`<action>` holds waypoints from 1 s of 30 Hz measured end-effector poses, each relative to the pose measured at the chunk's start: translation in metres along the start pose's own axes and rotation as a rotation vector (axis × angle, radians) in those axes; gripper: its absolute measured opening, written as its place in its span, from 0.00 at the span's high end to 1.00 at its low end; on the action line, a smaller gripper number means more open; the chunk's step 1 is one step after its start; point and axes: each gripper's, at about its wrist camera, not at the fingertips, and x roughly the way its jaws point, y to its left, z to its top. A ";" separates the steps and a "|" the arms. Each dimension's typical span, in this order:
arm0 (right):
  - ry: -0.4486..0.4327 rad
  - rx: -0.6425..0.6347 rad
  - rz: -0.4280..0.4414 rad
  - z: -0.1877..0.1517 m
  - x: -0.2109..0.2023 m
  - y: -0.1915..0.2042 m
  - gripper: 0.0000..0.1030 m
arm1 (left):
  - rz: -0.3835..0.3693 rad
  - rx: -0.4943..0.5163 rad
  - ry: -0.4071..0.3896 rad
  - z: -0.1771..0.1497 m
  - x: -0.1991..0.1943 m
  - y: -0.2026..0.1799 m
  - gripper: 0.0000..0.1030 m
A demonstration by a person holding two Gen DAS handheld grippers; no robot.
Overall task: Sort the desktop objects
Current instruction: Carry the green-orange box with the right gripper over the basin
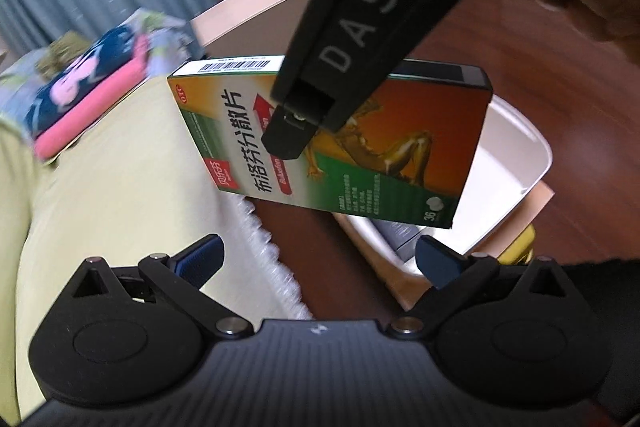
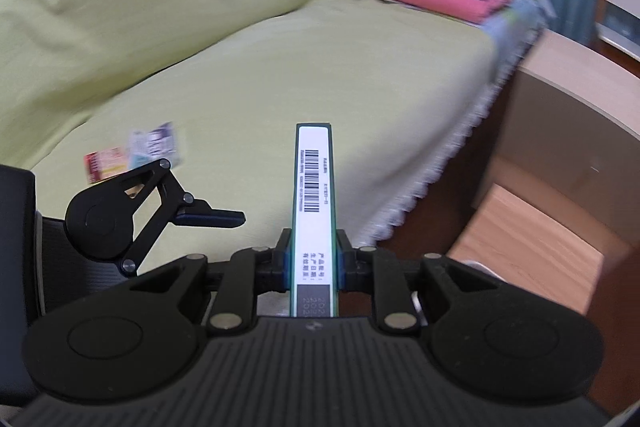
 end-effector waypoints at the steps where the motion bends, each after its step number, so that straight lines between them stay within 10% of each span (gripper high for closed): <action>1: -0.003 0.015 -0.010 -0.003 -0.003 -0.008 0.83 | -0.010 0.012 -0.003 0.005 0.005 -0.006 0.00; 30: 0.029 0.224 -0.154 -0.073 -0.010 -0.115 0.83 | -0.168 0.196 0.019 0.046 0.064 -0.069 0.00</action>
